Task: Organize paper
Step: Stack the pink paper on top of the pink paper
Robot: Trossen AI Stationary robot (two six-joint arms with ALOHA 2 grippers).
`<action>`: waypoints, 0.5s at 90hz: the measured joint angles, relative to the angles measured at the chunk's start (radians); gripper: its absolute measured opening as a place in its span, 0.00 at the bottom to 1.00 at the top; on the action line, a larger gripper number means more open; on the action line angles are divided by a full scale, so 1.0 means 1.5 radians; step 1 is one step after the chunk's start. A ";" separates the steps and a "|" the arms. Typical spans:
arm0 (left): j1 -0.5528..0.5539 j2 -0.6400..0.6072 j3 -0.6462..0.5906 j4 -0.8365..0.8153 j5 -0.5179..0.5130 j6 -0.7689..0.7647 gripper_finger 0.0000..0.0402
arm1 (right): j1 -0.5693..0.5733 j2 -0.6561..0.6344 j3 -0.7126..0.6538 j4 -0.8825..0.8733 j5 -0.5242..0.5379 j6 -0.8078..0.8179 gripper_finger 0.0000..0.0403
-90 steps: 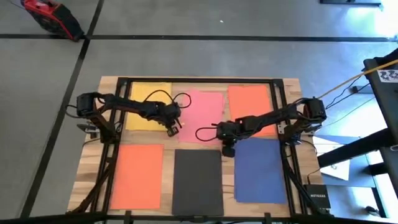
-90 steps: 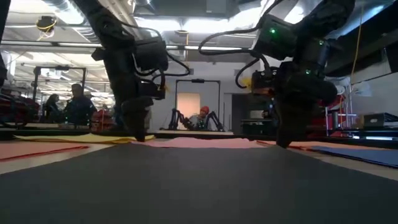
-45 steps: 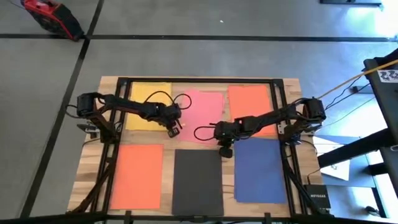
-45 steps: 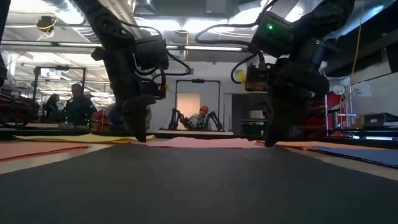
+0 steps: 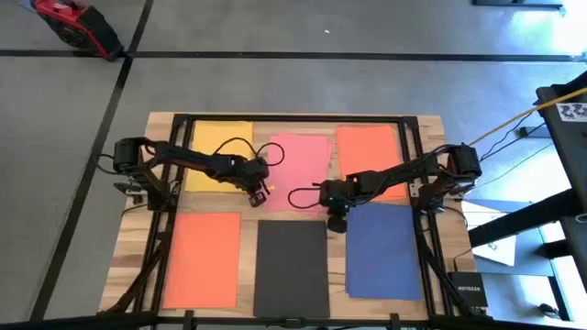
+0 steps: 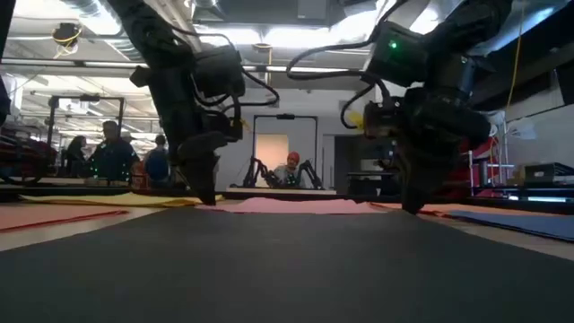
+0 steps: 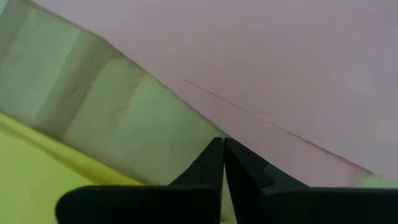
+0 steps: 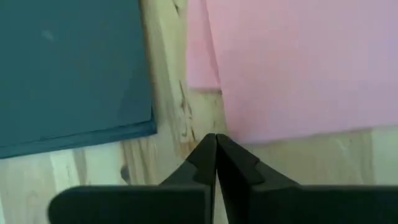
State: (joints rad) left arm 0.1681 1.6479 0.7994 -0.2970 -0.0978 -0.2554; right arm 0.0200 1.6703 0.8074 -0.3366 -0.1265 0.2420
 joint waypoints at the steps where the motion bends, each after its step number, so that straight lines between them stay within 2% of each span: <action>1: -0.001 0.000 0.000 0.001 0.001 0.000 0.00 | 0.000 0.000 0.000 0.001 0.000 0.000 0.00; 30: -0.021 0.022 0.001 0.027 -0.013 -0.018 0.00 | 0.000 0.000 -0.002 0.018 0.002 0.000 0.00; 45: -0.024 0.022 0.001 0.029 -0.012 -0.018 0.00 | 0.005 -0.027 -0.001 -0.004 -0.001 0.002 0.00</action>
State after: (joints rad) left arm 0.1326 1.6814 0.8001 -0.2533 -0.1165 -0.2821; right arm 0.0280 1.6299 0.8054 -0.3427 -0.1282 0.2446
